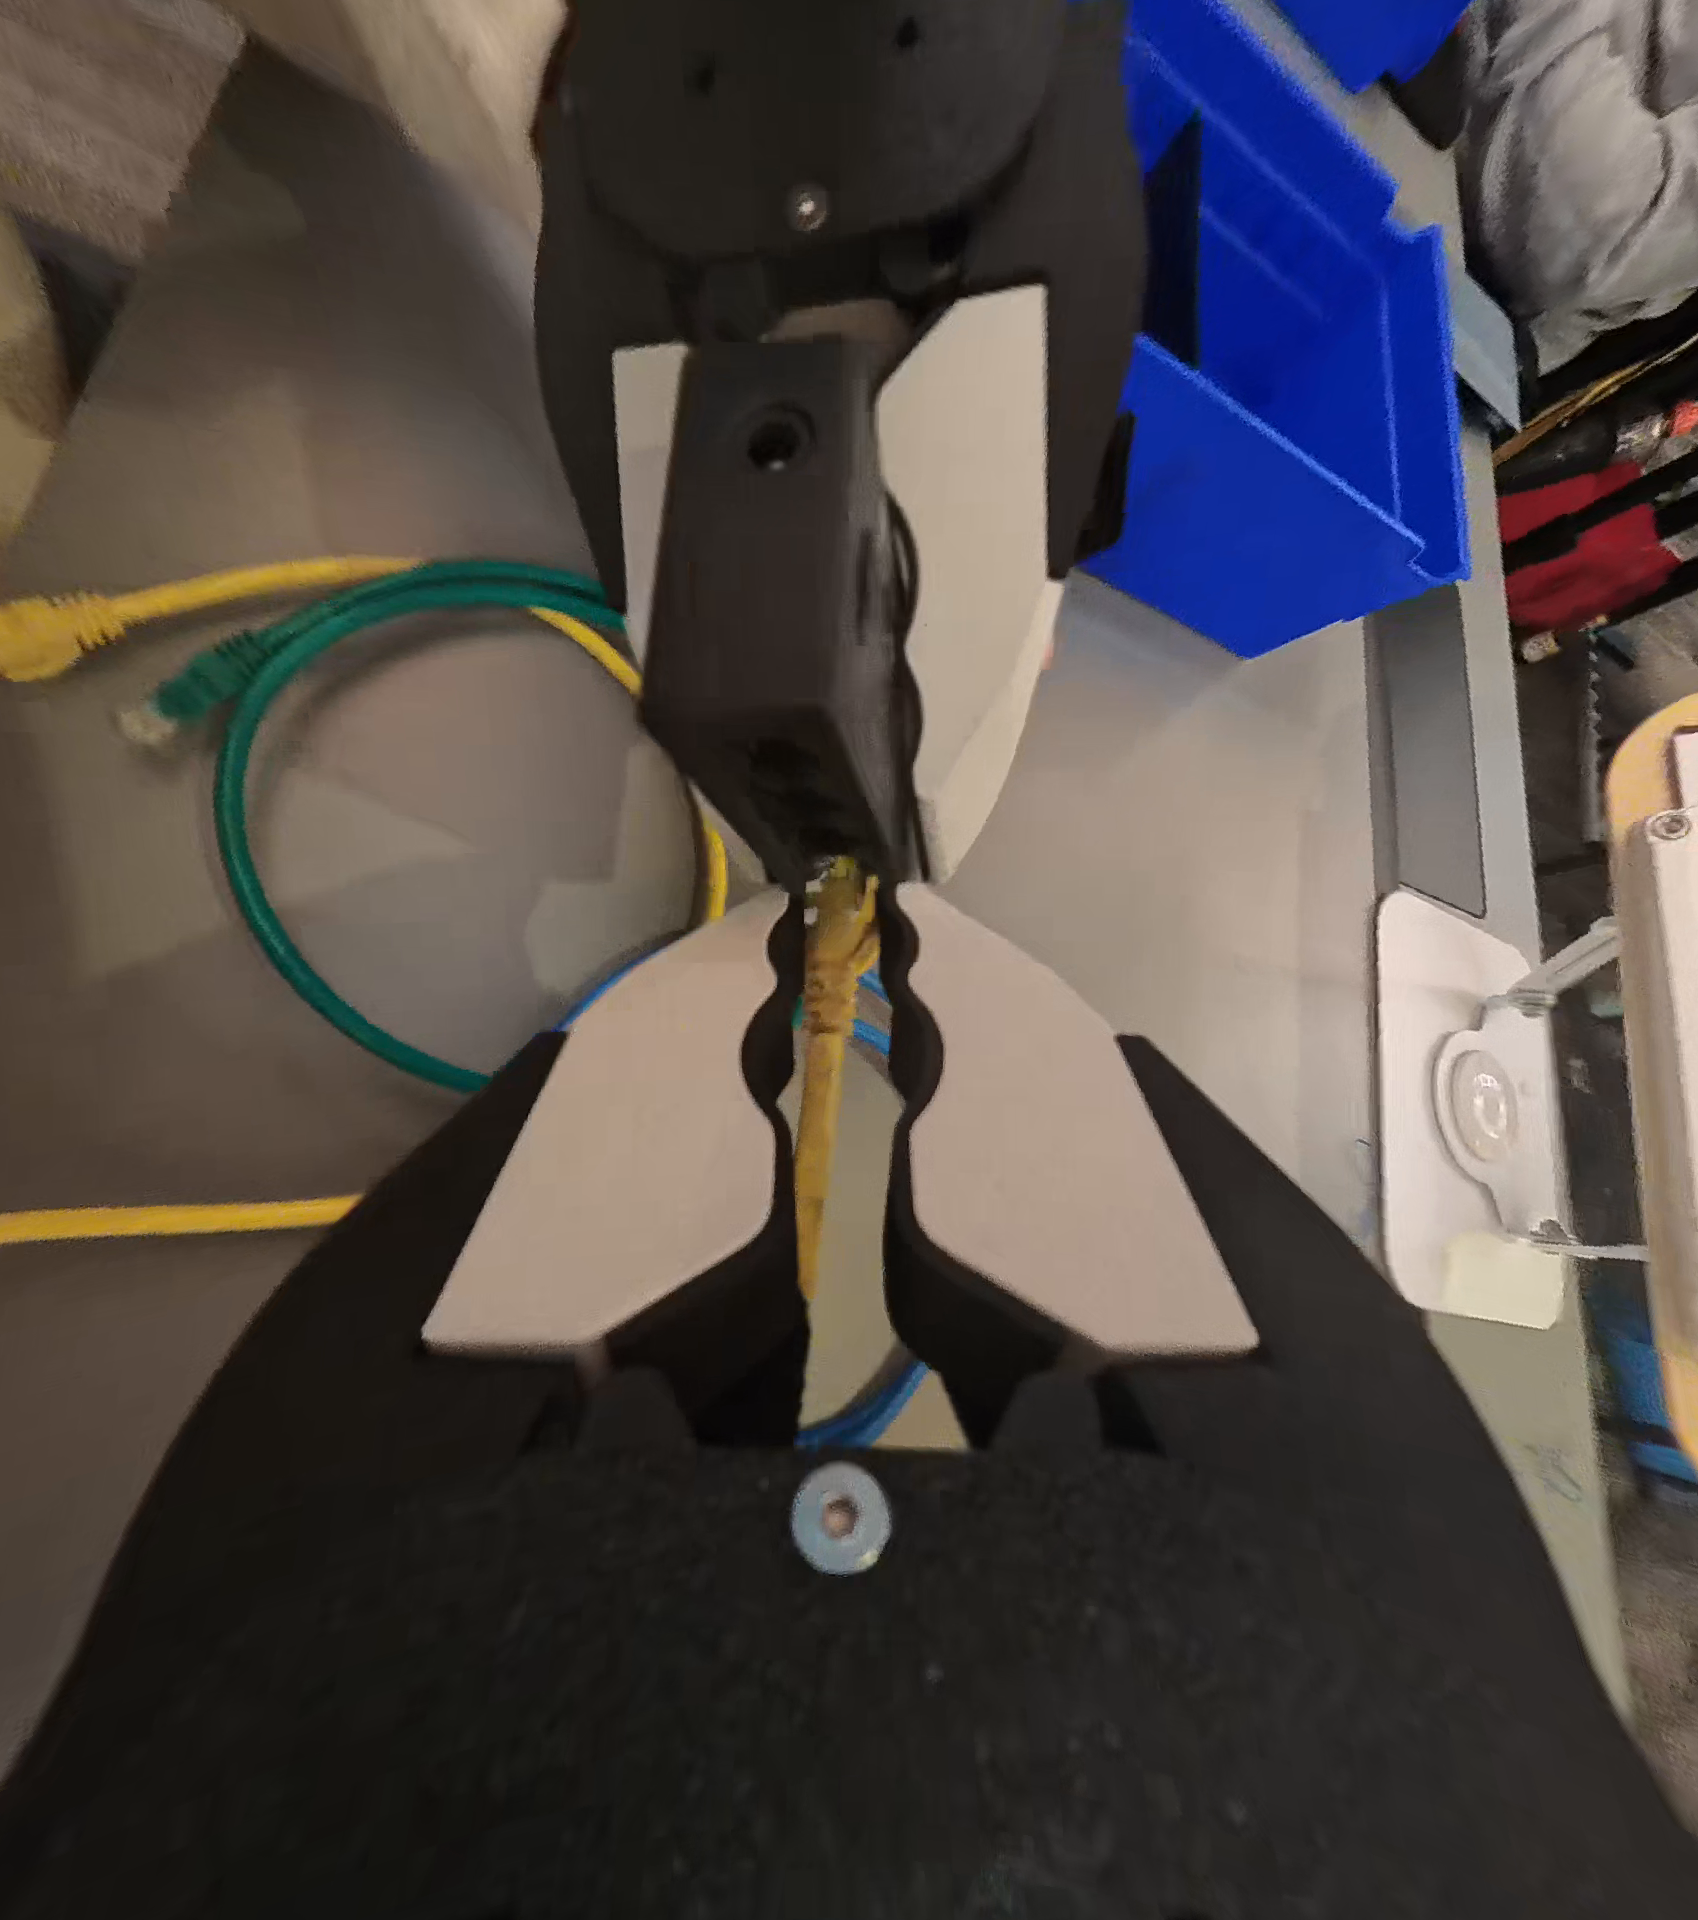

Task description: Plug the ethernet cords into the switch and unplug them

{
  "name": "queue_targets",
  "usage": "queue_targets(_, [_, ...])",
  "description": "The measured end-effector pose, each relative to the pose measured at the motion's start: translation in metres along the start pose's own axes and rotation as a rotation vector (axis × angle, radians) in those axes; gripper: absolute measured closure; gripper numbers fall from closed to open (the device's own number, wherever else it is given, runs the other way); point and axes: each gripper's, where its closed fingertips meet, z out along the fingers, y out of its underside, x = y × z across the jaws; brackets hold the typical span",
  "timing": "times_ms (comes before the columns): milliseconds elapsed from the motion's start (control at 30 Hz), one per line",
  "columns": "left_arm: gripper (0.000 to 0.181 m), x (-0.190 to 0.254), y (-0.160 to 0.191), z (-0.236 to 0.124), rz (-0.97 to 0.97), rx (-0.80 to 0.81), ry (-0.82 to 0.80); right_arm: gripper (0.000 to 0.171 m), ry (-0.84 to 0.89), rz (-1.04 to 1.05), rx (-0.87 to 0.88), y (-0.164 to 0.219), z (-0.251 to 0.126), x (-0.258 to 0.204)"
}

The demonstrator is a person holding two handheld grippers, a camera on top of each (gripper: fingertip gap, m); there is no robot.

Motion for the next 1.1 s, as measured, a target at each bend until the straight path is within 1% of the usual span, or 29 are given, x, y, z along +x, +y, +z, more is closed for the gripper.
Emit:
queue_targets(67, [0.152,-0.004,-0.003,-0.002,0.127,-0.02,-0.06,0.156,-0.077,0.119,0.064,-0.003,-0.005,-0.001])
queue_targets(133, [0.152,-0.005,-0.005,-0.004,0.206,-0.037,-0.098,0.151,-0.195,0.325,0.153,-0.006,-0.01,0.001])
queue_targets(200, [0.152,-0.007,-0.006,-0.005,0.252,-0.047,-0.129,0.151,-0.3,0.513,0.278,-0.013,-0.014,0.006])
queue_targets(267, [0.152,-0.007,-0.004,-0.004,0.253,-0.068,-0.135,0.15,-0.398,0.616,0.328,-0.013,-0.015,0.004])
queue_targets(333, [0.151,-0.009,-0.001,-0.004,0.254,-0.096,-0.144,0.15,-0.418,0.628,0.303,-0.008,-0.007,-0.002])
queue_targets(367, [0.151,-0.009,0.001,-0.004,0.256,-0.104,-0.142,0.156,-0.389,0.628,0.286,-0.006,-0.003,-0.002])
queue_targets(433, [0.152,-0.009,0.002,-0.005,0.26,-0.11,-0.144,0.157,-0.361,0.642,0.304,-0.006,-0.001,0.0])
queue_targets(533, [0.151,-0.005,0.007,-0.003,0.27,-0.131,-0.127,0.158,-0.361,0.665,0.268,-0.002,0.002,-0.004])
queue_targets(667, [0.151,0.001,0.004,-0.003,0.265,-0.139,-0.107,0.158,-0.414,0.683,0.281,0.0,-0.002,-0.015])
queue_targets(1000, [0.151,0.001,0.002,-0.006,0.245,-0.154,-0.098,0.159,-0.437,0.694,0.322,-0.003,-0.007,-0.017])
queue_targets(1100, [0.15,0.004,0.003,-0.004,0.247,-0.159,-0.1,0.159,-0.441,0.699,0.311,-0.001,-0.007,-0.02])
